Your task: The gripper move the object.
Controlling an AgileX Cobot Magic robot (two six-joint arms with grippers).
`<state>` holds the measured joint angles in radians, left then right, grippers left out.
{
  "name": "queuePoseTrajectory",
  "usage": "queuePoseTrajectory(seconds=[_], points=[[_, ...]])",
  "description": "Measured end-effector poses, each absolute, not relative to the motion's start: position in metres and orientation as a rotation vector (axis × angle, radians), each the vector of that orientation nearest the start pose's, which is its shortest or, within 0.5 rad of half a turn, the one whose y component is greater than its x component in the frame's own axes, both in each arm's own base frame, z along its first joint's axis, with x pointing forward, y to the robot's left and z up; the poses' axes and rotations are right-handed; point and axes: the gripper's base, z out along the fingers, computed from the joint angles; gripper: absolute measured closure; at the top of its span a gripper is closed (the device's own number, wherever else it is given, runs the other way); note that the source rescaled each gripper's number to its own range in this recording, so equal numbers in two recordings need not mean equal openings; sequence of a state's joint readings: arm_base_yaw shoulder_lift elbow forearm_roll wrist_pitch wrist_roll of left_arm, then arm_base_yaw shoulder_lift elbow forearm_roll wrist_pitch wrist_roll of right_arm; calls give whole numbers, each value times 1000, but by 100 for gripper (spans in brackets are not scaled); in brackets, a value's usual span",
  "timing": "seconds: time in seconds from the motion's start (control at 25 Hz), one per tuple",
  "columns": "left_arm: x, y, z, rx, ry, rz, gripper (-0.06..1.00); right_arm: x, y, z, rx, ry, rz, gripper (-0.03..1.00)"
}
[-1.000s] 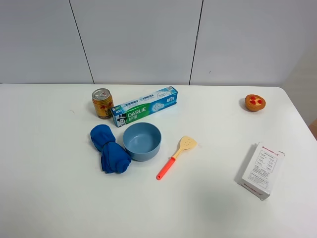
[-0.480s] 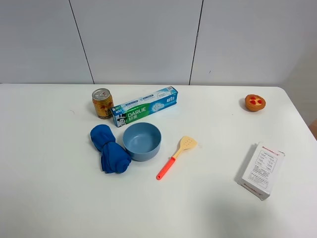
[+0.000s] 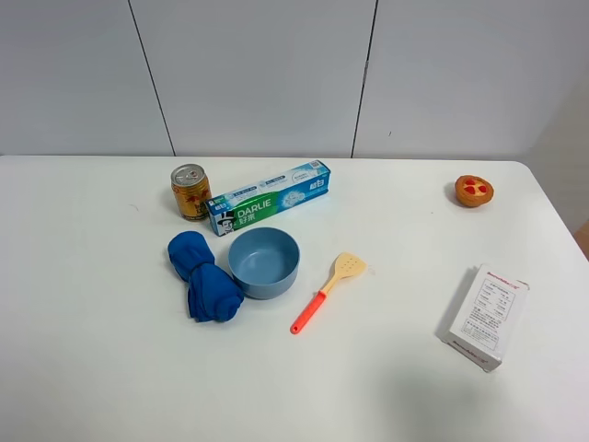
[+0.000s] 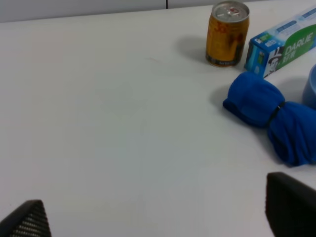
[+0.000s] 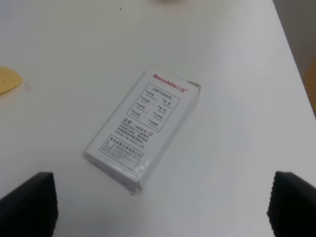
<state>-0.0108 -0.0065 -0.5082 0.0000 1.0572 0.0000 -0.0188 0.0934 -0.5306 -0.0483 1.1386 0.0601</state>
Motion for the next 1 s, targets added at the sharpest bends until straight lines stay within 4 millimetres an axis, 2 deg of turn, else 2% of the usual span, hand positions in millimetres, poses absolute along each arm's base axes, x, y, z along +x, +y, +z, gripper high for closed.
queuePoseTrajectory(seconds=[0.24,1.0], points=[[-7,0,280,11,2026,-7,-6,9,-4,275,85,2158,-28,22],[-7,0,280,11,2026,-7,-6,10,-3,276,74,2143,-21,22]])
